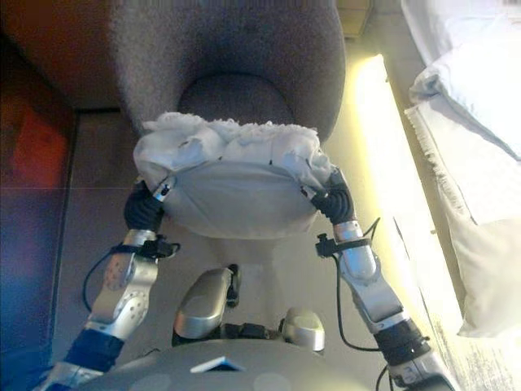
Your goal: Pick up the cushion and take it to the sofa
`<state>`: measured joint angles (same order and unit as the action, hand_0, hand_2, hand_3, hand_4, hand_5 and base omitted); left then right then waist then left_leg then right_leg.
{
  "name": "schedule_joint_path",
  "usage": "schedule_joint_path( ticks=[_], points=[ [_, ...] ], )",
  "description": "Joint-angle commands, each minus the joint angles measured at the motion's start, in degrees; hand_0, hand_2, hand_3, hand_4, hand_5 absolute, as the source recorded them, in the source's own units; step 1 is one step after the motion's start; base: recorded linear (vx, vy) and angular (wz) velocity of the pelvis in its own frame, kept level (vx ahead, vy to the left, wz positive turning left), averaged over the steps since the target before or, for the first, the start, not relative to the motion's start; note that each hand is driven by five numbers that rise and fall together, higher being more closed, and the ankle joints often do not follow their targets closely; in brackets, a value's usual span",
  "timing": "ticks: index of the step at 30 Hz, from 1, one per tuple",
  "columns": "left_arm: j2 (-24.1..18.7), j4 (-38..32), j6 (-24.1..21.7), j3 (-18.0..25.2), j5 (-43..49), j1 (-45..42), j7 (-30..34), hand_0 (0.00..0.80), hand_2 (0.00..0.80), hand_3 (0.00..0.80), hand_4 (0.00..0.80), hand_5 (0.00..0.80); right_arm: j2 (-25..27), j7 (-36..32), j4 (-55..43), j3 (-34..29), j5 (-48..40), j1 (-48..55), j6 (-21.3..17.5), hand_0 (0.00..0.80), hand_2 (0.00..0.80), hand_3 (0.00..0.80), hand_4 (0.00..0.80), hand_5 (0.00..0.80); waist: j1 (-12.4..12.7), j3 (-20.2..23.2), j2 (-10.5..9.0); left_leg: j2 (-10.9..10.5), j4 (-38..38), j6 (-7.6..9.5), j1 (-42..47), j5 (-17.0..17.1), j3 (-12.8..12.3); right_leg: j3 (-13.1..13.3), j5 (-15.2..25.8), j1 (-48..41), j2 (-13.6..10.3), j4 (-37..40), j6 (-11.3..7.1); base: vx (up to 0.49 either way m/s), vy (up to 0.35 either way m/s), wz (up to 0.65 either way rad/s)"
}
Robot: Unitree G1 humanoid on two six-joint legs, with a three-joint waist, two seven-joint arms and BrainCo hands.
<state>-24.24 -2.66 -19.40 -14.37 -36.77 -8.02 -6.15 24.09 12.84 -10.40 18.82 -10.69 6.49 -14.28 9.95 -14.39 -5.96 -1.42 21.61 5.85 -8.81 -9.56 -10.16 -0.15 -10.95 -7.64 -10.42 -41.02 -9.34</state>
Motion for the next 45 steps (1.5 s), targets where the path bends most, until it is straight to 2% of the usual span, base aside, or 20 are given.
schedule_joint_path(
  ticks=[1, 4, 7, 9, 10, 11, 14, 15, 19, 21, 23, 25, 26, 28, 30, 32, 33, 37, 39, 45],
  points=[
    [-0.18, -7.07, -4.59, 0.39, 1.03, 2.05, 2.50, 0.800, 0.800, 0.800, 0.800, 0.800, 0.82, 1.31, -4.50, -1.77, 0.46, -1.19, -3.99, 0.800, 0.800, 0.800, 0.800, 0.800, -2.34, 7.52, 2.36, 0.49, -18.15, -3.21, 0.74, 13.63, 5.78, -4.03, 15.33, 1.19, 4.89, 12.15, -0.49, 0.333, 0.031, 0.04],
    [0.38, -6.43, -4.62, 1.08, 1.39, 2.49, 3.46, 0.800, 0.800, 0.800, 0.800, 0.800, 0.63, 1.72, -2.96, -2.25, 0.64, -1.37, -5.37, 0.800, 0.800, 0.800, 0.800, 0.800, -4.52, 6.24, 3.39, -0.21, -19.29, -3.57, 5.36, 12.14, 9.12, -6.85, 13.07, 7.73, 4.05, 18.01, 1.30, 0.325, -0.009, 0.17],
    [0.67, -6.02, -5.04, 0.21, 1.26, 2.41, 3.96, 0.800, 0.800, 0.800, 0.800, 0.800, 1.16, 2.37, -2.79, -2.70, 0.69, -0.81, -6.94, 0.800, 0.800, 0.800, 0.800, 0.800, -8.39, 4.68, 3.06, -1.10, -19.83, -4.08, 10.37, 9.18, 11.93, -5.69, 15.11, 12.19, 2.95, 29.04, 1.91, 0.396, -0.067, 0.54],
    [0.89, -5.90, -5.50, -0.94, 1.67, 2.66, 4.32, 0.800, 0.800, 0.800, 0.800, 0.800, 1.33, 3.18, -2.15, -2.52, 1.33, -1.18, -7.12, 0.800, 0.800, 0.800, 0.800, 0.800, -10.43, 4.20, 2.79, -1.52, -20.01, -4.36, 13.03, 6.50, 13.80, -3.81, 18.41, 14.29, 1.84, 35.52, 1.12, 0.488, -0.106, 0.77],
    [1.11, -6.00, -5.70, -1.93, 1.98, 2.87, 4.38, 0.800, 0.800, 0.800, 0.800, 0.800, 1.45, 3.83, -1.54, -2.43, 1.35, -1.94, -6.72, 0.800, 0.800, 0.800, 0.800, 0.800, -11.73, 4.00, 2.32, -2.03, -19.90, -4.46, 15.13, 4.05, 15.37, -2.40, 23.05, 16.38, 0.52, 39.99, 0.06, 0.636, -0.136, 0.80],
    [1.13, -6.02, -5.87, -2.43, 2.07, 3.08, 4.55, 0.800, 0.800, 0.800, 0.800, 0.800, 1.48, 3.97, -1.07, -2.54, 1.24, -2.62, -6.38, 0.800, 0.800, 0.800, 0.800, 0.800, -12.59, 3.65, 2.64, -1.59, -19.84, -4.38, 16.89, 2.44, 16.58, -2.18, 25.10, 17.43, 0.16, 43.51, -0.54, 0.663, -0.149, 0.77],
    [1.06, -5.81, -6.15, -3.15, 1.66, 3.45, 4.69, 0.800, 0.800, 0.800, 0.800, 0.800, 1.38, 3.87, -0.30, -2.79, 1.33, -3.76, -5.94, 0.800, 0.800, 0.800, 0.800, 0.800, -13.59, 3.20, 3.13, -0.50, -18.94, -4.06, 19.55, -0.28, 18.58, -1.56, 26.05, 19.77, -0.06, 45.19, -1.14, 0.486, -0.120, 0.73],
    [1.08, -5.71, -6.14, -3.26, 1.43, 3.62, 4.77, 0.800, 0.800, 0.800, 0.800, 0.800, 1.45, 3.57, -0.50, -3.04, 1.39, -4.09, -5.76, 0.800, 0.800, 0.800, 0.800, 0.800, -14.20, 3.25, 2.45, -0.48, -18.35, -3.89, 20.96, -1.85, 19.79, -0.78, 27.06, 20.61, -0.70, 44.59, -1.23, 0.536, -0.169, 0.59],
    [1.38, -6.28, -6.10, -2.76, 0.56, 2.89, 5.82, 0.800, 0.800, 0.800, 0.800, 0.800, 2.52, 2.78, -1.71, -4.32, 0.76, -3.39, -5.76, 0.800, 0.800, 0.800, 0.800, 0.800, -14.86, 4.80, 1.55, 0.62, -14.25, -4.49, 23.18, -6.60, 20.32, -0.84, 25.28, 18.51, -0.14, 41.10, -0.64, 0.458, -0.157, 0.54],
    [1.57, -6.57, -6.25, -2.73, 0.33, 1.77, 5.64, 0.800, 0.800, 0.800, 0.800, 0.800, 3.01, 2.28, -1.99, -4.81, 0.52, -2.78, -5.35, 0.800, 0.800, 0.800, 0.800, 0.800, -15.48, 6.27, 2.30, 3.29, -12.10, -6.24, 24.52, -4.90, 19.72, -1.06, 22.48, 18.89, 1.27, 37.19, 0.98, 0.389, -0.089, 0.06],
    [1.64, -6.65, -5.78, -2.03, -1.15, 0.59, 5.53, 0.800, 0.800, 0.800, 0.800, 0.800, 3.94, 0.94, -2.54, -5.23, -0.73, -2.38, -4.17, 0.800, 0.800, 0.800, 0.800, 0.800, -16.46, 7.85, 3.60, 6.73, -5.57, -9.84, 25.55, 4.63, 19.70, -1.92, 19.86, 18.74, 3.41, 34.77, 3.19, 0.387, -0.092, 0.22],
    [1.94, -6.97, -6.69, -1.47, -1.45, 0.15, 5.49, 0.800, 0.800, 0.800, 0.800, 0.800, 5.25, -0.51, -2.80, -4.78, -1.53, -2.15, -4.30, 0.800, 0.800, 0.800, 0.800, 0.800, -16.22, 8.50, 2.69, 7.09, 8.41, -11.81, 21.32, 13.27, 17.59, -2.75, 18.54, 16.04, 3.48, 35.66, 5.61, 0.364, -0.214, 0.02],
    [2.21, -6.95, -7.39, -1.73, -1.25, 0.08, 5.20, 0.800, 0.800, 0.800, 0.800, 0.800, 5.79, -0.87, -1.91, -4.40, -1.27, -2.02, -4.86, 0.800, 0.800, 0.800, 0.800, 0.800, -15.75, 8.22, 1.64, 6.29, 18.06, -11.91, 16.24, 14.70, 16.45, -2.21, 18.11, 14.23, 3.22, 35.99, 7.02, 0.386, -0.276, -0.12],
    [2.79, -5.85, -7.13, -2.21, -1.45, 0.49, 5.18, 0.800, 0.800, 0.800, 0.800, 0.800, 6.13, -0.46, -0.39, -4.17, -1.02, -2.33, -4.90, 0.800, 0.800, 0.800, 0.800, 0.800, -13.94, 7.00, 0.54, 6.60, 25.12, -11.16, 6.90, 13.89, 13.62, -2.42, 17.09, 10.47, 2.97, 36.62, 7.99, 0.292, -0.184, -0.01],
    [2.93, -5.08, -6.27, -2.04, -2.01, 0.83, 5.66, 0.800, 0.800, 0.800, 0.800, 0.800, 6.53, 0.66, 0.04, -3.81, -1.43, -2.80, -5.09, 0.800, 0.800, 0.800, 0.800, 0.800, -11.90, 5.81, -0.46, 6.35, 20.46, -10.21, 0.12, 13.32, 11.25, -2.63, 16.05, 7.23, 2.39, 38.11, 7.38, 0.282, -0.006, -0.23],
    [2.36, -5.52, -6.80, -1.75, -1.92, 0.09, 5.70, 0.800, 0.800, 0.800, 0.800, 0.800, 7.30, -0.25, -0.72, -3.91, -2.87, -2.51, -5.52, 0.800, 0.800, 0.800, 0.800, 0.800, -10.58, 4.98, 0.81, 7.90, 7.42, -10.35, 0.40, 13.92, 9.49, -3.15, 14.16, 5.00, 3.39, 39.50, 6.39, 0.366, 0.175, -0.01],
    [1.81, -6.11, -6.50, -1.56, -2.69, -0.06, 5.46, 0.800, 0.800, 0.800, 0.800, 0.800, 7.67, -0.80, -1.54, -4.43, -2.86, -2.06, -4.80, 0.800, 0.800, 0.800, 0.800, 0.800, -10.05, 4.70, 1.89, 9.72, -1.27, -11.27, 0.63, 15.88, 7.89, -3.47, 13.12, 3.70, 3.82, 40.59, 5.77, 0.400, 0.243, -0.09],
    [3.36, -6.19, -4.97, -1.87, -2.40, -0.07, 4.72, 0.800, 0.800, 0.800, 0.800, 0.800, 7.00, -1.43, -2.61, -4.78, -2.11, -0.02, -3.01, 0.800, 0.800, 0.800, 0.800, 0.800, -7.53, 3.72, 3.52, 10.25, -19.32, -13.48, 0.59, 21.33, 9.38, -2.98, 10.91, -1.50, 3.58, 42.91, 3.94, 0.438, 0.250, 0.13],
    [4.43, -5.59, -5.59, -1.68, -1.44, -1.14, 5.90, 0.800, 0.800, 0.800, 0.800, 0.800, 6.56, -2.45, -2.63, -5.18, -2.31, 1.28, -3.82, 0.800, 0.800, 0.800, 0.800, 0.800, -6.47, 3.67, 3.33, 10.50, -20.11, -14.13, -0.84, 22.72, 9.95, -2.66, 9.74, -4.04, 2.97, 43.70, 3.47, 0.348, 0.175, -0.34],
    [2.56, -6.34, -4.58, -0.07, -1.62, -1.56, 5.66, 0.800, 0.800, 0.800, 0.800, 0.800, 5.54, -3.67, -4.70, -7.81, -4.51, 4.07, -2.69, 0.800, 0.800, 0.800, 0.800, 0.800, -7.01, 6.07, 2.53, 8.36, -21.15, -10.82, 3.36, 14.99, 6.95, -5.17, 8.44, -4.35, -1.69, 41.17, 0.49, 0.298, 0.201, -0.23]
  ],
)
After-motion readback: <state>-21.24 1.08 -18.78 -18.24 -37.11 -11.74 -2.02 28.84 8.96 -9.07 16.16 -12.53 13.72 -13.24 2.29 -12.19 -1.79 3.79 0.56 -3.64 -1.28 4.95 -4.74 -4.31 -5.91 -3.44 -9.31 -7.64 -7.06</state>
